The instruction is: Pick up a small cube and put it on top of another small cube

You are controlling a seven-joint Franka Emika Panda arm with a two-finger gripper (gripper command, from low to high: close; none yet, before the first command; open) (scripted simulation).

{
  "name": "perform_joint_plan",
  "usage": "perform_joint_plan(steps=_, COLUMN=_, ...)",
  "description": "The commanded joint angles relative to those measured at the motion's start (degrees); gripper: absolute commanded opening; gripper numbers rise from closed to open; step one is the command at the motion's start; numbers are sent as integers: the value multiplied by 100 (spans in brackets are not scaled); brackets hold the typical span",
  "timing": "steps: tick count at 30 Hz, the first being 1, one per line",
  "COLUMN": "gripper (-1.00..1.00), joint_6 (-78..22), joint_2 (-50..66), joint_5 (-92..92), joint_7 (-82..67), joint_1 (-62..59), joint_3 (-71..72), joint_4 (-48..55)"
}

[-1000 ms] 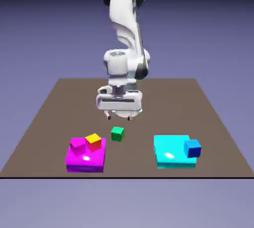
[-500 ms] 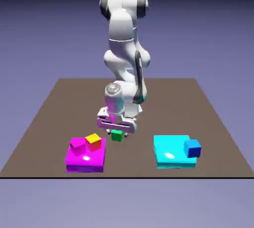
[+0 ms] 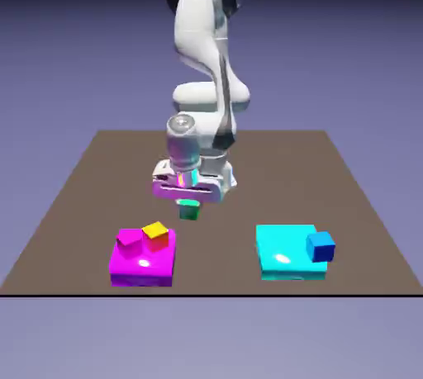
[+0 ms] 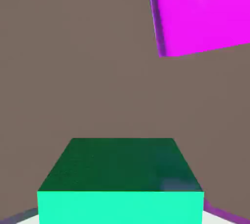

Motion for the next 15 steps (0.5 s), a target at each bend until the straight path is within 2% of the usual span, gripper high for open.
perform_joint_plan(steps=1, gripper=-100, joint_6=-155, joint_2=47, joint_5=-24, joint_7=-194, joint_1=47, joint_3=-70, joint_4=208)
perform_joint_plan(steps=12, gripper=-100, joint_6=-1845, joint_2=563, joint_5=-174, joint_7=-2385, joint_1=571, joint_3=-853, joint_4=2470)
perform_joint_plan(steps=15, gripper=-100, joint_6=-1348, joint_2=916, joint_5=17, joint_7=-2522, joint_1=494, joint_3=-801, joint_4=2291)
